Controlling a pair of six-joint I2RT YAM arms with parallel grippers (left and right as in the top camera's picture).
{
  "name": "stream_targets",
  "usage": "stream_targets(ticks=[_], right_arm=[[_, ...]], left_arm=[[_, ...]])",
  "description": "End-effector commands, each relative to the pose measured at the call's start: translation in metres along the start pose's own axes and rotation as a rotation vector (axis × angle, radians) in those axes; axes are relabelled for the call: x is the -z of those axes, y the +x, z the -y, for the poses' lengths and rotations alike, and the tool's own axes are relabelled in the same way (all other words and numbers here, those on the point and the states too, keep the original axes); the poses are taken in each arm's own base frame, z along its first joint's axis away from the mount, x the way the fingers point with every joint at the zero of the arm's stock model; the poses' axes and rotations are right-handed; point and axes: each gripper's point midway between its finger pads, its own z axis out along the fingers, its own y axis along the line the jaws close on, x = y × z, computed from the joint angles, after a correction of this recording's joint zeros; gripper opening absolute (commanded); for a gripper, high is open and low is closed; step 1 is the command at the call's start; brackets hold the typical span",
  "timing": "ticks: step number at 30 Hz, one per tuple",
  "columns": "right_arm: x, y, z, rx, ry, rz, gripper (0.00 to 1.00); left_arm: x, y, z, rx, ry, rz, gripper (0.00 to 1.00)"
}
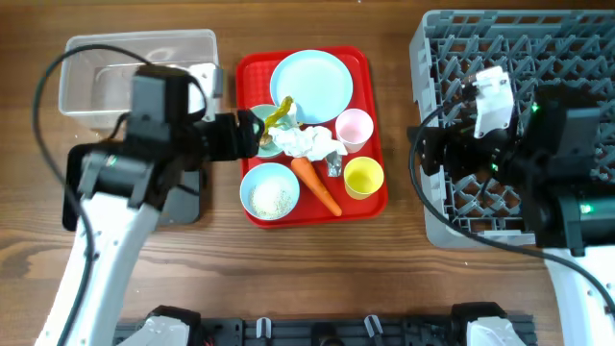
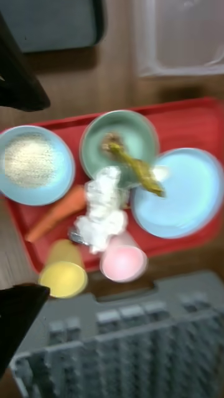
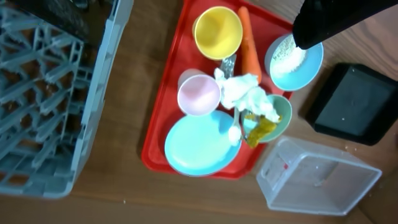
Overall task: Sort waste into correct bins and load items into the dishwasher rack
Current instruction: 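Grasp the light blue rice bowl with the left gripper and lift it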
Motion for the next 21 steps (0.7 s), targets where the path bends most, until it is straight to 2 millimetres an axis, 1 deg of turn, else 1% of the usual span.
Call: stream_targets(ticks=[1,3,5,8,11,12,14,15,18,20,21], right_arm=[[-0.010,0.003,0.001,-0.038,-0.018,-0.045,0.99],[-0.019,0.005,0.004,-0.066,-0.020,-0.070,0.99],[-0.029,0.009,0.008,-0.081,-0.022,-0.100,0.99],[-0.039,0.016,0.012,-0.103,-0.024,-0.138,0.99],[-0.044,0.019,0.014,-0.110,-0.025,-0.156,0.99],[-0.044,0.019,0.014,-0.111,-0.025,-0.157,0.99],[-0.044,0.019,0.014,-0.111,-0.025,-0.157,1.00],[-0.044,0.019,0.014,-0.112,-0.024,-0.159,0.99],[-0.044,0.022,0.016,-0.111,-0.013,-0.169,1.00],[-0.043,0.025,0.018,-0.111,0.001,-0.181,1.00],[-0.043,0.026,0.019,-0.112,0.004,-0.184,1.00]], left_arm=[[-0.026,0.030,-0.015,0.065,-0.078,-0.178,0.75],[-0.037,0.051,-0.016,0.068,-0.102,-0.284,0.65],[-0.052,0.070,-0.004,0.025,-0.104,-0.369,0.63],[-0.072,0.097,0.019,-0.107,-0.148,-0.443,0.61],[-0.093,0.124,0.027,-0.170,-0.244,-0.495,0.59],[-0.106,0.137,0.034,-0.205,-0.242,-0.525,0.59],[-0.125,0.156,0.040,-0.237,-0.258,-0.576,0.54],[-0.136,0.167,0.038,-0.248,-0.290,-0.606,0.51],[-0.154,0.180,0.023,-0.245,-0.393,-0.631,0.48],[-0.165,0.183,0.021,-0.246,-0.399,-0.635,0.46],[-0.168,0.181,0.022,-0.247,-0.396,-0.623,0.46]])
